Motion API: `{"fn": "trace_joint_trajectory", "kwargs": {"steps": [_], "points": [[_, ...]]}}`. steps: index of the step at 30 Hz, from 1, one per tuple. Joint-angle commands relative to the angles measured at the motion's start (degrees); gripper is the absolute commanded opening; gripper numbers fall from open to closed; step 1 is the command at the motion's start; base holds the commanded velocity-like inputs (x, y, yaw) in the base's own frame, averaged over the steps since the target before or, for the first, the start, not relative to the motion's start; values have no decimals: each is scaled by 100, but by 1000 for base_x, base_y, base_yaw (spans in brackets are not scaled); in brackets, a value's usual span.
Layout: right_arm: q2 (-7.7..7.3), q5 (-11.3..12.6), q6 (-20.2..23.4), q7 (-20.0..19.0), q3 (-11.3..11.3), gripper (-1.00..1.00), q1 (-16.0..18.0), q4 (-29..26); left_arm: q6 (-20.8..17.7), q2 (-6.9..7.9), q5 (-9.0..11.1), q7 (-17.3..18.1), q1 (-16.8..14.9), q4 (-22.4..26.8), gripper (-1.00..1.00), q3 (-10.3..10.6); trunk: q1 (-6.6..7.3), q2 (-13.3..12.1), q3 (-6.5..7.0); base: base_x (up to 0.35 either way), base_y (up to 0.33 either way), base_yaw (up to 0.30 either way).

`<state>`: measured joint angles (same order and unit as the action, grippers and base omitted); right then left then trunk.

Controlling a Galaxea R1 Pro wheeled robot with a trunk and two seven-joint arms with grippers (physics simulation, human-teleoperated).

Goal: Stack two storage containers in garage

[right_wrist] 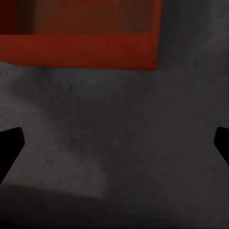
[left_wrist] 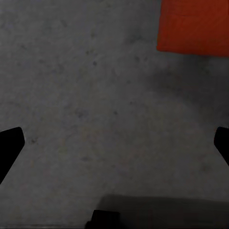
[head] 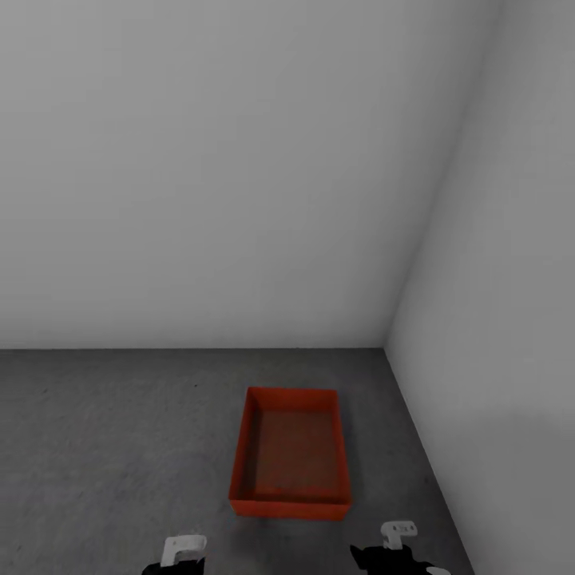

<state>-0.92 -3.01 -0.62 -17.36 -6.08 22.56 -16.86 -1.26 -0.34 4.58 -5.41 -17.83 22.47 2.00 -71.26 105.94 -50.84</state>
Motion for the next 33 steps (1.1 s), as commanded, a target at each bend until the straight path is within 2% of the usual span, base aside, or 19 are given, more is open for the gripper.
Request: {"fn": "trace_joint_trajectory", "kwargs": {"steps": [1, 2, 4, 8, 13, 17, 21, 28, 33], "points": [[-2, -32, -4, -35, -49, 100, 3, 112, 254, 26, 53, -16, -1, -312, 100, -40, 23, -40, 15, 0, 0, 0], [-8, -32, -3, -35, -49, 100, 3, 167, 392, 34, 54, -10, -1, -470, 100, -75, 45, -80, 33, 0, 0, 0], [-46, -35, -1, -17, -43, 100, 3, 390, 934, 57, 52, 18, -1, -1058, 100, -196, 89, -160, 68, 0, 0, 0], [-136, -49, -7, 87, -30, 100, 3, 725, 1471, 84, 41, 165, -1, -1735, 100, -262, 177, -321, 140, 0, 0, 0], [-295, -121, -62, 147, -26, 100, 3, 1079, 1650, 180, 40, 604, -1, -2066, 100, -281, 287, -521, 230, 0, 0, 0], [-432, -187, -322, 159, -25, 100, 3, 1261, 1707, 319, 49, 851, 12, -2285, 100, -293, 375, -682, 302, 0, 0, 0], [-473, -237, -415, 161, -21, 100, 3, 1322, 1747, 370, 46, 901, 23, -2376, 100, -296, 463, -842, 385, 0, 0, 0], [-479, -429, -445, 162, -10, 100, 3, 1351, 2095, 354, 51, 881, 34, -2500, 100, -297, 616, -1123, 564, 0, 0, 0], [-472, -506, -450, 162, -8, 100, 3, 1426, 2197, 347, 52, 876, 44, -2531, 100, -300, 726, -1323, 700, 0, 0, 0]]}}
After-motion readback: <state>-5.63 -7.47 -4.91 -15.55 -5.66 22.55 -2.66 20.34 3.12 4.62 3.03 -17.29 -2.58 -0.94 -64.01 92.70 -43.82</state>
